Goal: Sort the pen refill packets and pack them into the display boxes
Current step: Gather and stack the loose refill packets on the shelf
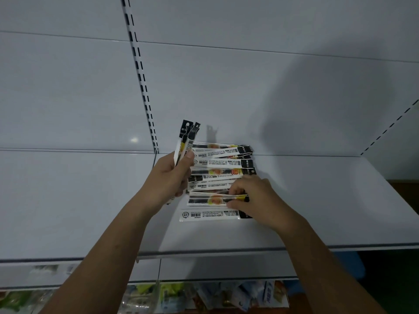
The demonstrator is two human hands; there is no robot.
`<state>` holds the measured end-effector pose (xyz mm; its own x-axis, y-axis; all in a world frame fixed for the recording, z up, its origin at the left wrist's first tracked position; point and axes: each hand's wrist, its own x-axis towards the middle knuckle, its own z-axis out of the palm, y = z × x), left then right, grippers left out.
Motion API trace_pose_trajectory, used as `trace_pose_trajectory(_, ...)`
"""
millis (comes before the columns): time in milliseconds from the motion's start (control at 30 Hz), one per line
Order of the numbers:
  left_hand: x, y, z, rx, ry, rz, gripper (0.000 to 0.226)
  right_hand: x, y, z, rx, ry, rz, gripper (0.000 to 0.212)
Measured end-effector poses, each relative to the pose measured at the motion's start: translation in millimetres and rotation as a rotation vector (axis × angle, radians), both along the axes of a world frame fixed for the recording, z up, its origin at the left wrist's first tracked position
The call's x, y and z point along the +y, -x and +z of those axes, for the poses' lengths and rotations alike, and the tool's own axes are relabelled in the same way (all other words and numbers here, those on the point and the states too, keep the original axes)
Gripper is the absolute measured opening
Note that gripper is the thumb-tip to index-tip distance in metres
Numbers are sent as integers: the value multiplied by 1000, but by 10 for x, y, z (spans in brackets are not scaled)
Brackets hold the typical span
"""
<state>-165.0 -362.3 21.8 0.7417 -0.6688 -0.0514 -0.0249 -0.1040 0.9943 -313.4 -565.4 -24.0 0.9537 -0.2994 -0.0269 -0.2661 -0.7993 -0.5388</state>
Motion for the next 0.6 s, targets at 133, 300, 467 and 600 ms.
trace_pose_trajectory(133, 54, 23, 17, -81, -2, -57, 22, -37, 59, 3, -32, -75, 3, 16)
trace_pose_trajectory(300, 111, -15, 34, -121, -24, -78, 24, -85, 174, 348, -130, -132, 69, 15)
trace_pose_trajectory(467, -33, 11, 190, -396, -143, -182, 34, -59, -12, 808, -160, 36, 216, 16)
trace_pose_trajectory(600, -155, 100, 254, -444, -149, -344, 25, 116, -229, 1078, -266, 84, 203, 17)
